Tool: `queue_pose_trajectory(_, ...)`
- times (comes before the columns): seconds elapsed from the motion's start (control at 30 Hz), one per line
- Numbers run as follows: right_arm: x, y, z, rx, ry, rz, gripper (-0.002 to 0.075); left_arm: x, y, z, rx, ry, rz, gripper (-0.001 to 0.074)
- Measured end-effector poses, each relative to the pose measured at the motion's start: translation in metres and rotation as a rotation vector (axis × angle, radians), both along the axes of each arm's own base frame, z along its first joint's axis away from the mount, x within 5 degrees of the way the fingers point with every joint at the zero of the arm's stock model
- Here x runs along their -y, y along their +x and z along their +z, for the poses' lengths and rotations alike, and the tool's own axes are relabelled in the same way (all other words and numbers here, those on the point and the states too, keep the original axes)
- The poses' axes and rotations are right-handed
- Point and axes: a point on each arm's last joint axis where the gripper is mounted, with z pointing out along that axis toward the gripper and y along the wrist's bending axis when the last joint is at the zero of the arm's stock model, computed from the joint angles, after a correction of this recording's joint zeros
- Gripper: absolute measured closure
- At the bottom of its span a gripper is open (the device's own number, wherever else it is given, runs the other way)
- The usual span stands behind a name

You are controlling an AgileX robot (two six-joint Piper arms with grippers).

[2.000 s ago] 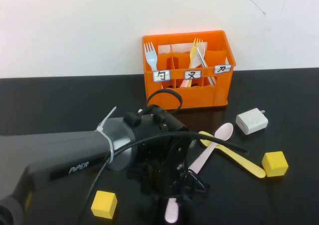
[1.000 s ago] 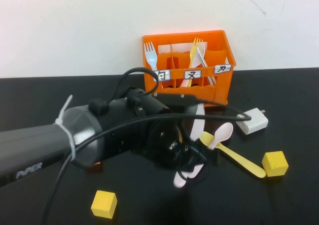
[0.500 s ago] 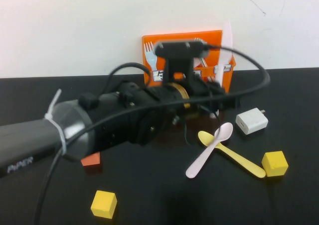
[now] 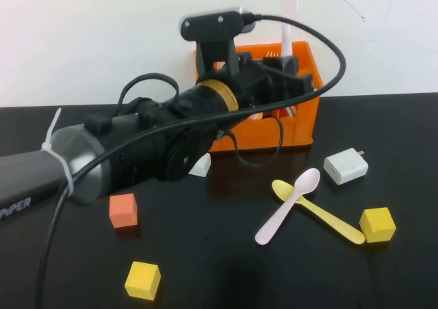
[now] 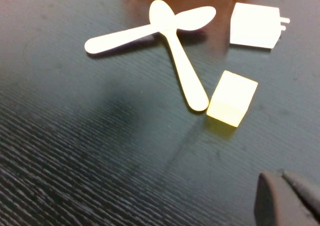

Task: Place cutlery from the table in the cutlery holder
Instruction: Place the knife on the box

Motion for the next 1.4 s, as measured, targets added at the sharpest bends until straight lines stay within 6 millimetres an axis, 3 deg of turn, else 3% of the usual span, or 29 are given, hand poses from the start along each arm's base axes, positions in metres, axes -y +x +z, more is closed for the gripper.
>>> queue_pose_trajectory(0.33,0.000,0.000,0.000,0.005,-0.010,0.009,0.0728,0.022,0.030,0.020,0.109,0.014,-0.010,0.0576)
queue_pose_trajectory(0.67,0.000,0.000,0.000,0.005,-0.010,0.009,0.0728,0.045,0.059,-0.018,0.155,0.044,-0.029,0.0576)
queue_pose_trajectory(0.8,0.000,0.000,0.000,0.005,-0.010,0.009,0.0728,0.051,0.067,-0.022,0.182,0.068,-0.030,0.0576)
queue_pose_trajectory(1.1,0.000,0.000,0.000,0.004,-0.010,0.010,0.0728,0.039,0.083,-0.023,0.171,0.069,0.017,0.0577)
queue_pose_trajectory(1.4,0.000,0.000,0.000,0.004,-0.010,0.010,0.0728,0.040,0.086,-0.024,0.206,0.041,0.015,0.0577)
